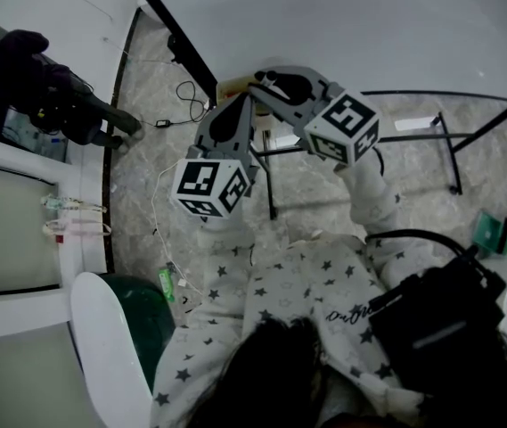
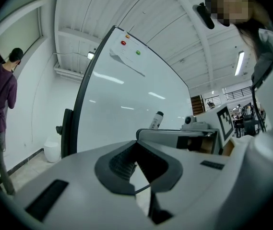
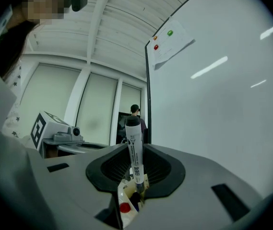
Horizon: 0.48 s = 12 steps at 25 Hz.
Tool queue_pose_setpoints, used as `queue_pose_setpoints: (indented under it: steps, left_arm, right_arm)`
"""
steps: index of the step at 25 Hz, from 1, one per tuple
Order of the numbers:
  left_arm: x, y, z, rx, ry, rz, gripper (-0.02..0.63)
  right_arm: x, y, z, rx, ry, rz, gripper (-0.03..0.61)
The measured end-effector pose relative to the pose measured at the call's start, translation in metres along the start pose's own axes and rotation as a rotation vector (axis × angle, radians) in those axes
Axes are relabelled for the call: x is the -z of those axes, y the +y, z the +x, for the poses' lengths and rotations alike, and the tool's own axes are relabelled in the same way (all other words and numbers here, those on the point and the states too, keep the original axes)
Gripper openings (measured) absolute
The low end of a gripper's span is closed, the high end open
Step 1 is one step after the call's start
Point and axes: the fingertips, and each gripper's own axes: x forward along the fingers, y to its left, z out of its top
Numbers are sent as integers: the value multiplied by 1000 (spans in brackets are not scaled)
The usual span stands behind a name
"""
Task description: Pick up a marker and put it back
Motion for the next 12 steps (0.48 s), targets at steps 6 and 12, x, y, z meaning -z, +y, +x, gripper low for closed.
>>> queue_pose_setpoints:
  steps: [6, 12]
  left_arm:
    - [14, 10, 2, -14, 8, -25, 2]
    - [30, 9, 5, -16, 33, -31, 2]
  right_arm:
    - [32, -10, 9, 11, 47, 23, 84]
    - [57, -13, 10, 12, 78, 39, 84]
